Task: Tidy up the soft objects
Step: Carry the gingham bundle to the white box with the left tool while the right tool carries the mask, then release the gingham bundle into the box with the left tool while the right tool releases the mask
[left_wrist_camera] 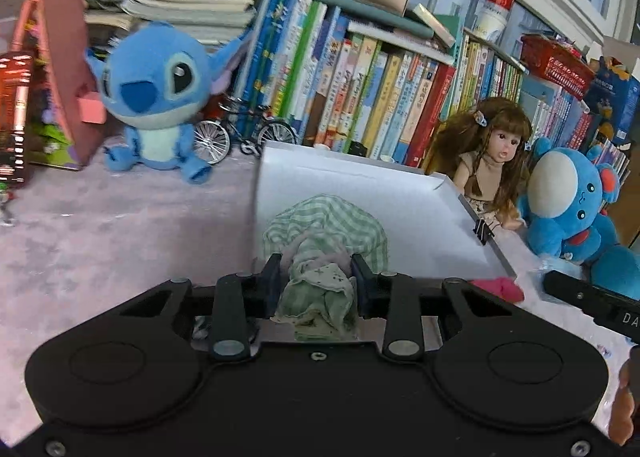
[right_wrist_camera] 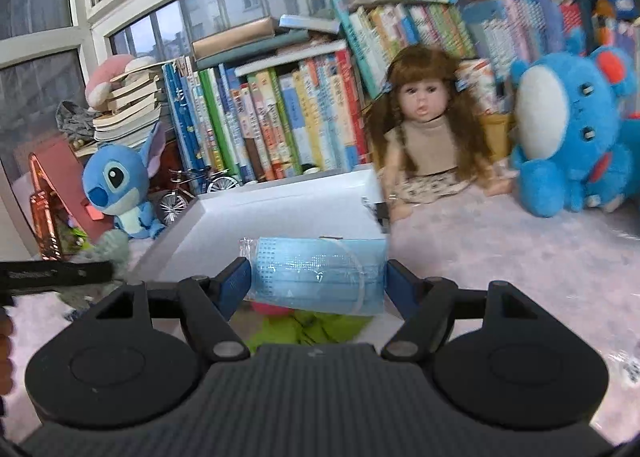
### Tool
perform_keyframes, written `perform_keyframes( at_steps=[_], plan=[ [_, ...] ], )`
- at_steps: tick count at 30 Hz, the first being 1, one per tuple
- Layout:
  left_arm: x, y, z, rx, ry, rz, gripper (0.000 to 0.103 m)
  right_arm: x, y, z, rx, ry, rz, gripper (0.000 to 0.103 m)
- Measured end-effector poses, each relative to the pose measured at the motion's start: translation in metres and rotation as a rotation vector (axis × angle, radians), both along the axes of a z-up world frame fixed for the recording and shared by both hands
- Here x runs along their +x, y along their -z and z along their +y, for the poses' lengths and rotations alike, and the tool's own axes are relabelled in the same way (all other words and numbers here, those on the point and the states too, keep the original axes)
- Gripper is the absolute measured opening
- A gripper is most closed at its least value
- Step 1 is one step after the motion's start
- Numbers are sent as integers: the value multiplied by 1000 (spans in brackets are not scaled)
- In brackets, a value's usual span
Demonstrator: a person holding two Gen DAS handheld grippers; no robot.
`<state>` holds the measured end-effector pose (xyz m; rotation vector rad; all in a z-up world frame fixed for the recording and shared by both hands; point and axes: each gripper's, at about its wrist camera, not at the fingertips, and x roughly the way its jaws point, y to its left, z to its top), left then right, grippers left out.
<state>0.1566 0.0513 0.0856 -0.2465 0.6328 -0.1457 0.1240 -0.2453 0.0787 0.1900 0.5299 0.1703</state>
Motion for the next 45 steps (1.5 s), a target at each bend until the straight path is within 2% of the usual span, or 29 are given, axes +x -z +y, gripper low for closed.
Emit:
perform_keyframes(
  at_steps=[5,11,17,24,36,43,45],
  plan=[
    [45,2,-14,-10,18,54,33,48,0,4,28,-53,83,74],
    [89,15,-31,9,12,114,33,95,15,9,53,-53,189,75],
    [110,26,-42,34,26,112,34,113,28,23,-5,-66,212,75],
    [122,42,-47,57,11,135,34,125,36,31,-9,-76,234,75],
    [123,49,-53,92,20,131,36,132,55,32,-4,-59,275,75],
    [122,52,-57,107,24,127,39,131,55,31,-6,-61,271,76],
    [121,53,-56,108,26,126,44,131,56,32,-7,-61,270,77]
  ],
)
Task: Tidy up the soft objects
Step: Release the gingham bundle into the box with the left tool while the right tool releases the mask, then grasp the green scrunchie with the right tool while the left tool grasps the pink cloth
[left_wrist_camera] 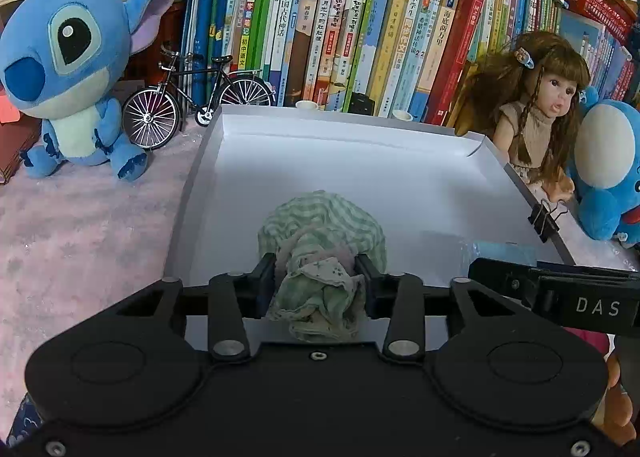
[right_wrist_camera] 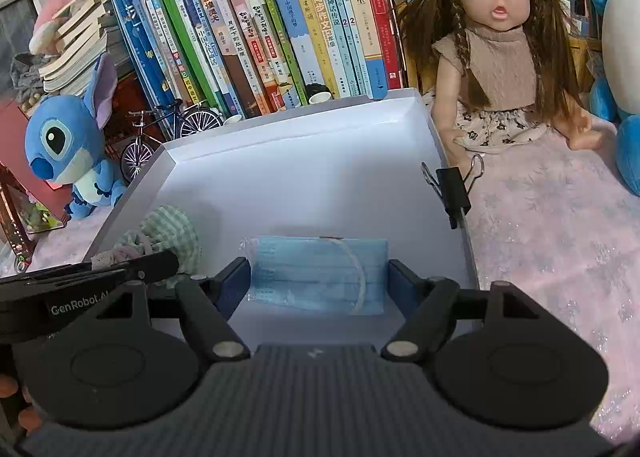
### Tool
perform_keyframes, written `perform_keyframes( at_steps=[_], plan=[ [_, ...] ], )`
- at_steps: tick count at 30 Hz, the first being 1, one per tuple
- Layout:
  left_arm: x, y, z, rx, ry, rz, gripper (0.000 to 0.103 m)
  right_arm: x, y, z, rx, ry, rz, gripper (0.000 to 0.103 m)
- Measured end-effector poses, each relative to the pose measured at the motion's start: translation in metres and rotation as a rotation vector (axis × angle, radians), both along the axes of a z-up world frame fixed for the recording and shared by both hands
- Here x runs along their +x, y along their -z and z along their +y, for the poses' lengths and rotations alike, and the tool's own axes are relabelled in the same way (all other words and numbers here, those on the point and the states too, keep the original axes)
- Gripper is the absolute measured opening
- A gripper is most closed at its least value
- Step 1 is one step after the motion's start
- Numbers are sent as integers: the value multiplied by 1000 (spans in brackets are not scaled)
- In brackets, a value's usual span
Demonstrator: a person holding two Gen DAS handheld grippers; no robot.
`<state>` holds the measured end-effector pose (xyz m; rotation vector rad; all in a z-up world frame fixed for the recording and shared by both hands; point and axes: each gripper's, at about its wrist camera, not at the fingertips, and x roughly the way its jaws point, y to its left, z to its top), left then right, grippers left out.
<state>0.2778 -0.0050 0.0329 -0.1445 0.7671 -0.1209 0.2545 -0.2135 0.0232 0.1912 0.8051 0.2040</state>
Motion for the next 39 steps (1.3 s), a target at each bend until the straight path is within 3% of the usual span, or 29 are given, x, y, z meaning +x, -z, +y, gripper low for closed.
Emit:
perform_keyframes(
  at_steps=[6,8,14,28,39],
  plan=[
    [-4,-1,2,-1,2,6,53,-3,0,1,0,-8,2,79],
    [-6,-2,2,3,1,6,61,-5,0,2,-7,-16,3,79],
    [-17,-10,-2,35,19,-39,74,-11,-5,0,7,-26,-18,86],
    [-54,-31,0,51,45,-113,85,-41,-28,-4,6,-70,-119,93],
    [-90,-39,2,35,79,-165,87,-73,-37,-6,22,-92,-189,100]
  ],
)
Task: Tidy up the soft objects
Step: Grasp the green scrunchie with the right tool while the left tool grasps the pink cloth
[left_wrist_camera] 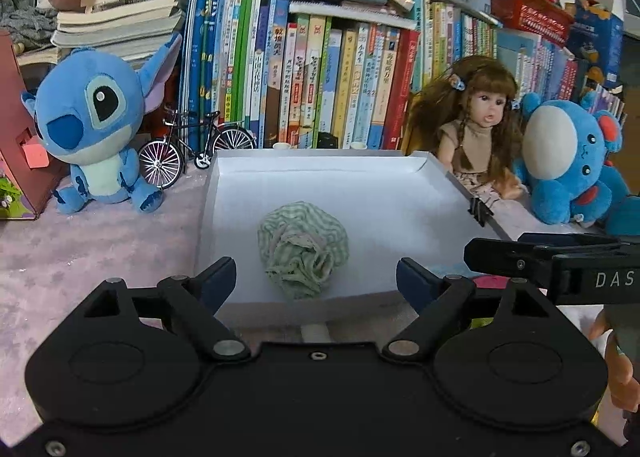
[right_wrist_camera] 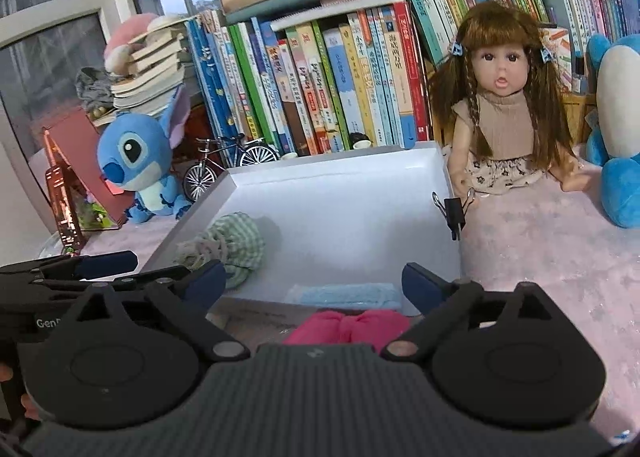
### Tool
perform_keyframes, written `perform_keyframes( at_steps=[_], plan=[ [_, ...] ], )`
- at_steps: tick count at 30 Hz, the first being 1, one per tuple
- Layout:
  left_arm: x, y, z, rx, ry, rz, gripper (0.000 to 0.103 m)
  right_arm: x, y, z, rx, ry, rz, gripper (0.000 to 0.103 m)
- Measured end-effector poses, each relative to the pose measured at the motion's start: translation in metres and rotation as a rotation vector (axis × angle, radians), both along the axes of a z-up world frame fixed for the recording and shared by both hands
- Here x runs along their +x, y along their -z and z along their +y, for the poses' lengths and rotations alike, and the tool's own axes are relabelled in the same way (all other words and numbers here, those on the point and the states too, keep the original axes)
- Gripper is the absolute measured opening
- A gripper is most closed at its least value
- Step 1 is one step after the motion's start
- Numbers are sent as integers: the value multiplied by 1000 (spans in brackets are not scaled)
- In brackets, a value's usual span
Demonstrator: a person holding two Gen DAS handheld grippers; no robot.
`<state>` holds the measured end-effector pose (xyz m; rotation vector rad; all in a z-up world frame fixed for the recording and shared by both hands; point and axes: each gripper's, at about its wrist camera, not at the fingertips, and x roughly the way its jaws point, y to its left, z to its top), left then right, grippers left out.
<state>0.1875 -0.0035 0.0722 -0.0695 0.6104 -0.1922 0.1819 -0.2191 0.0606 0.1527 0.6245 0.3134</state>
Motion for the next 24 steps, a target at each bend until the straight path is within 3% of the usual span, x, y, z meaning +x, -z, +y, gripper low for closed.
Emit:
perform_keyframes(
  at_steps=[14,24],
  plan=[
    [-41,1,9,-8,0,-20,88,-36,1,10,-83,-41,-77,103],
    [-59,4,14,-2,-7,-31,88,-45,11,15,-127,-53,-85,103]
  ],
)
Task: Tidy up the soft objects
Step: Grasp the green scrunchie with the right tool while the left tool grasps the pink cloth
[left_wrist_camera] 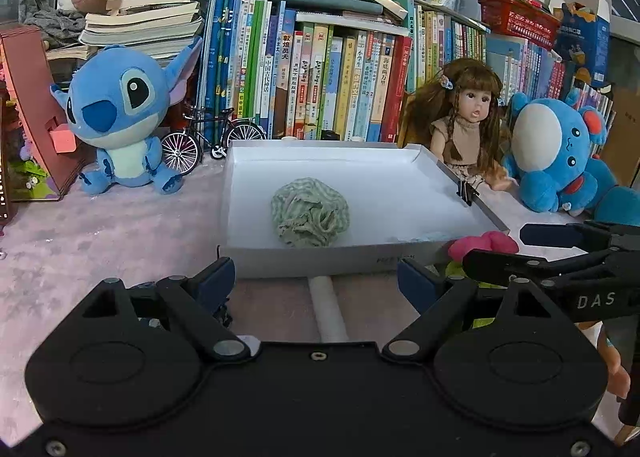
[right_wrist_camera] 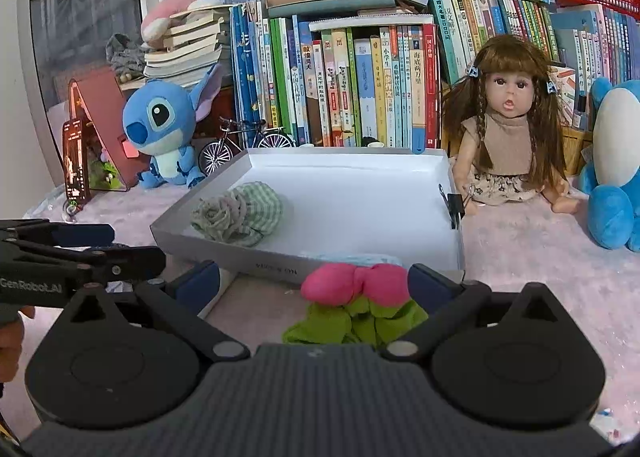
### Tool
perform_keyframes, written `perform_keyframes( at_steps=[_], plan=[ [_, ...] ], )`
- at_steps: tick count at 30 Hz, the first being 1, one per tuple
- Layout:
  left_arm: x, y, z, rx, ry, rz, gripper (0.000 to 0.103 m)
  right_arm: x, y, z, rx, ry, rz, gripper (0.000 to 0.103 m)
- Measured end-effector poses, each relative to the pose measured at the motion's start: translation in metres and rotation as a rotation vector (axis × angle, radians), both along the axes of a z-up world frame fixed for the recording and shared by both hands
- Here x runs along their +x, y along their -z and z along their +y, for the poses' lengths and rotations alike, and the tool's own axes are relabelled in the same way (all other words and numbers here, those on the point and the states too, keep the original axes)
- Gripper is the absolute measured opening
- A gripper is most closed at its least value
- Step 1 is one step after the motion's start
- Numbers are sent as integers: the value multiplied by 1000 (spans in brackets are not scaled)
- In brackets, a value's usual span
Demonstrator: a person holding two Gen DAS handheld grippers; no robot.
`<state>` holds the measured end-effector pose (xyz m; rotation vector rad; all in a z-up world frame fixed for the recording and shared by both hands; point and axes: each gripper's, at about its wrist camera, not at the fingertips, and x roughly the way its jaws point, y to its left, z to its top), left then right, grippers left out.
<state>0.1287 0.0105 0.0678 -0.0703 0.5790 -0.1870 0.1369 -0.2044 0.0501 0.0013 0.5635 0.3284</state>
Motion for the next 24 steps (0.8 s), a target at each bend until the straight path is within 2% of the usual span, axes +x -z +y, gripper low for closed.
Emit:
perform_keyframes(
  at_steps=[12,24],
  plan=[
    [-20,8,20,7,-51,9,88,1,14,0,-33,12,21,103],
    [-60,18,48,-6,-78,31,88,5,25,6,-112,40,10,103]
  ],
)
